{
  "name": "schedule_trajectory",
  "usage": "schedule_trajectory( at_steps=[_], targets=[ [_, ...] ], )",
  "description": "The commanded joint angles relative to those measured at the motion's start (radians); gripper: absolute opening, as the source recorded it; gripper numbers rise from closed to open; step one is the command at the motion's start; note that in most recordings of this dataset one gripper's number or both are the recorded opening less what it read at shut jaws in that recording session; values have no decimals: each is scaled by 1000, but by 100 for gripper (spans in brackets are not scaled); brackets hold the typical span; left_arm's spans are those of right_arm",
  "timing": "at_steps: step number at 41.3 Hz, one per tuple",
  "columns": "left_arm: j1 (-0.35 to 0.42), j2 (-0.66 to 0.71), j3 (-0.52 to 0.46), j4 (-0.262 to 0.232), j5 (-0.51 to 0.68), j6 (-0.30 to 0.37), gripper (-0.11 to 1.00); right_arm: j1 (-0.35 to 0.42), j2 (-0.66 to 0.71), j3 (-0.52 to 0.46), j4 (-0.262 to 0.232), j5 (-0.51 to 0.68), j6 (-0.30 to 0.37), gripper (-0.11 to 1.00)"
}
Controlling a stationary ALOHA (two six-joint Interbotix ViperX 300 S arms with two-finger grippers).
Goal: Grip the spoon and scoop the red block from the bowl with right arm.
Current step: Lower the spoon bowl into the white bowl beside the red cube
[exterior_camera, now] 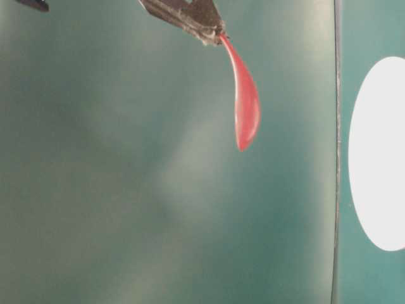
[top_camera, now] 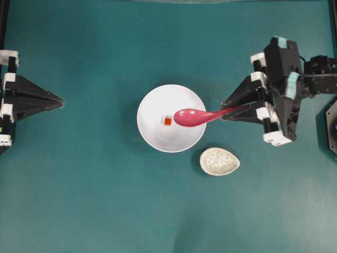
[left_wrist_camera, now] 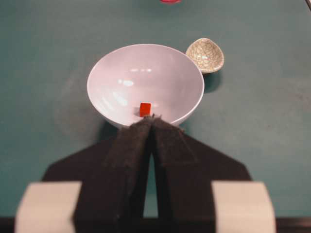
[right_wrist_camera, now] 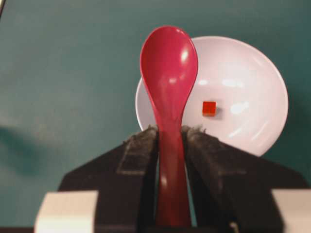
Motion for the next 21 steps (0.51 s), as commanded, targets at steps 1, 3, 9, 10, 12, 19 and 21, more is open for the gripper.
schedule_trajectory(
  at_steps=[1, 3, 9, 10, 12, 19, 21],
  targets=[
    [2, 5, -20, -2, -8, -2, 0, -11, 9, -55, -23, 44, 3, 25],
    [2, 5, -20, -2, -8, 0, 0, -12, 21, -72, -52, 72, 3, 25],
    [2, 5, -20, -2, -11, 0, 0, -14, 64, -126, -150, 153, 20, 25],
    [2, 5, -20, -2, -11, -2, 0, -14, 74, -137, -166, 167, 32, 25],
    [2, 5, -20, -2, -11, 0, 0, -17, 91, -153, -190, 190, 58, 25],
    [2, 5, -20, -2, -14, -2, 0, -18, 144, -206, -262, 275, 175, 25],
    [2, 5, -20, -2, -14, 0, 0, -20, 161, -225, -287, 308, 219, 25]
  ],
)
